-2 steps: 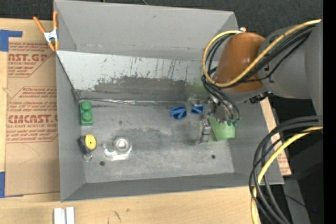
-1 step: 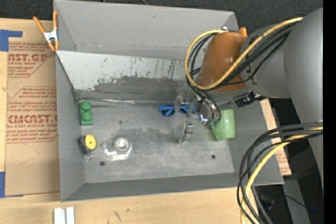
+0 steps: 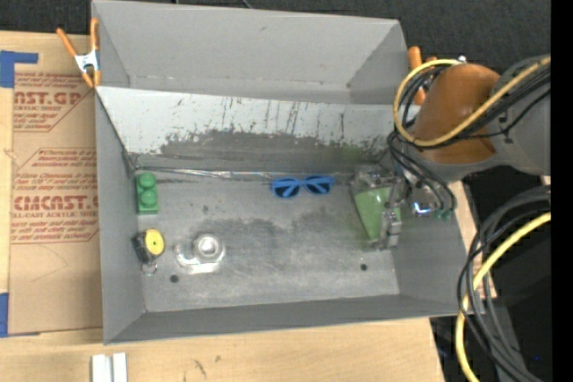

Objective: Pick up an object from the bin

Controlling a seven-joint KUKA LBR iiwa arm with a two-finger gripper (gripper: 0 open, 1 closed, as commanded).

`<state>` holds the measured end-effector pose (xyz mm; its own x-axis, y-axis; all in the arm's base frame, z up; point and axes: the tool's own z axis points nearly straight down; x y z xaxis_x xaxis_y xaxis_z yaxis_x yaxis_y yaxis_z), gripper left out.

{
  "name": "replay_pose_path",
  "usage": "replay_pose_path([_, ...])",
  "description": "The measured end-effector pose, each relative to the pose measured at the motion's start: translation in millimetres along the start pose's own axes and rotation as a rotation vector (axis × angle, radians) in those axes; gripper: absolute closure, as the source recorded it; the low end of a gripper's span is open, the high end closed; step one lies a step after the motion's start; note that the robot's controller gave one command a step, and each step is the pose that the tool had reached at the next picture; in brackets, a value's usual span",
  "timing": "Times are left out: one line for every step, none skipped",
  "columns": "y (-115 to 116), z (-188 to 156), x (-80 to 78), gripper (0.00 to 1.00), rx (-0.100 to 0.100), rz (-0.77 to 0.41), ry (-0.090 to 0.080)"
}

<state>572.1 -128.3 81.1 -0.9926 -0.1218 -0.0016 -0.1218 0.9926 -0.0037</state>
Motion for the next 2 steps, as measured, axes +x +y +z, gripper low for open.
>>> replay_pose_path([4.5,0.3,-1.2,1.0,-0.004,-0.005,0.0])
replay_pose_path([18.4,-171.4,38.8,1.0,-0.001,0.017,-0.008])
